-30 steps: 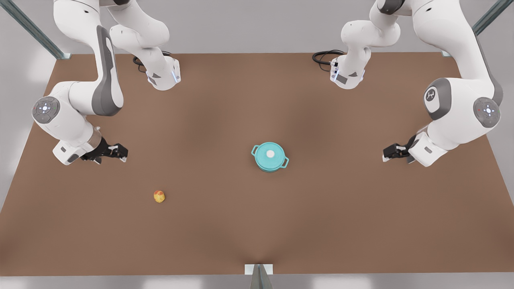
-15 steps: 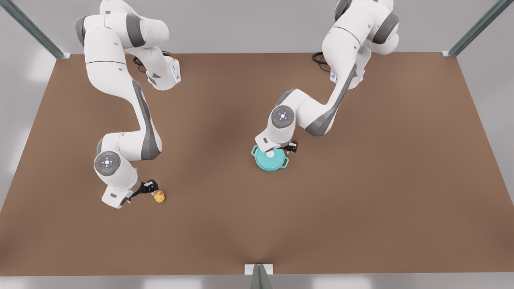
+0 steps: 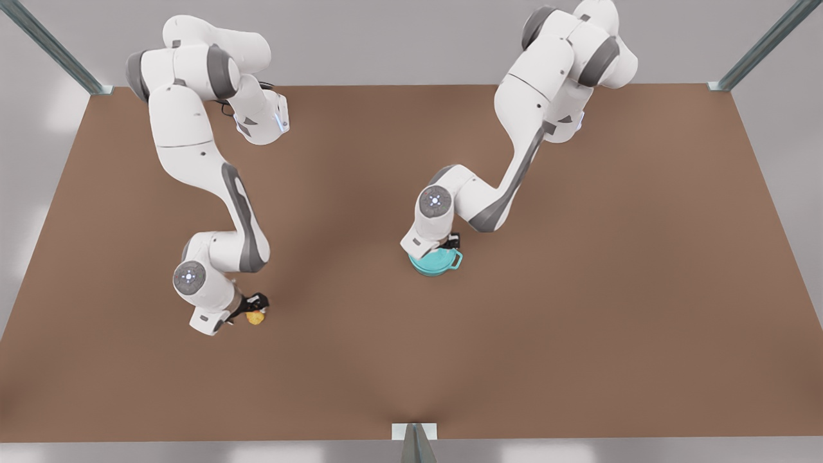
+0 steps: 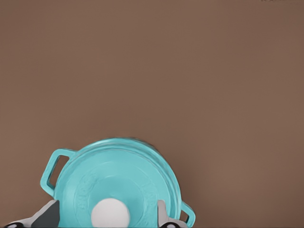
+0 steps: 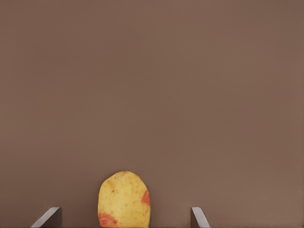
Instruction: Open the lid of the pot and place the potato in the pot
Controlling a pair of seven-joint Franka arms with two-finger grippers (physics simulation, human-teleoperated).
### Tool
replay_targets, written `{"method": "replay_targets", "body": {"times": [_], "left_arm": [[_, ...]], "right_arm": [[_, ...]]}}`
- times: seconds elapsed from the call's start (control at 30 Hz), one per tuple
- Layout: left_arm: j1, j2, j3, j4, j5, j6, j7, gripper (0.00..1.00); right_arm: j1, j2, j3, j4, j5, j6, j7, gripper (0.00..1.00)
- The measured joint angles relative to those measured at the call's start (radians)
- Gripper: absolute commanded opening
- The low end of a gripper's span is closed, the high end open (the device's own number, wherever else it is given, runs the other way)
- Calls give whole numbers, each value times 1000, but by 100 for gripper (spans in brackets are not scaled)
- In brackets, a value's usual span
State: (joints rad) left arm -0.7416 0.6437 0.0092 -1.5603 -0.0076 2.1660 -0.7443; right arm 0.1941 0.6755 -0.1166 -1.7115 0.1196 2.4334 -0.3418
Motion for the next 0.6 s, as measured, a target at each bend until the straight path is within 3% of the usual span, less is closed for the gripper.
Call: {"method": "replay_targets", "body": {"times": [0.53, 0.57, 0.6], "left_arm": [[-37, 6, 4, -76, 35, 88, -156, 100], [-36, 7, 4, -76, 36, 92, -162, 97], [-37, 4, 5, -76, 36, 94, -167, 82]], "right_arm": [[0, 63, 12, 0, 19, 36, -94, 100], [-1, 67, 12, -1, 19, 37, -99, 100], [-2, 69, 12, -2, 20, 38, -103, 100]]}}
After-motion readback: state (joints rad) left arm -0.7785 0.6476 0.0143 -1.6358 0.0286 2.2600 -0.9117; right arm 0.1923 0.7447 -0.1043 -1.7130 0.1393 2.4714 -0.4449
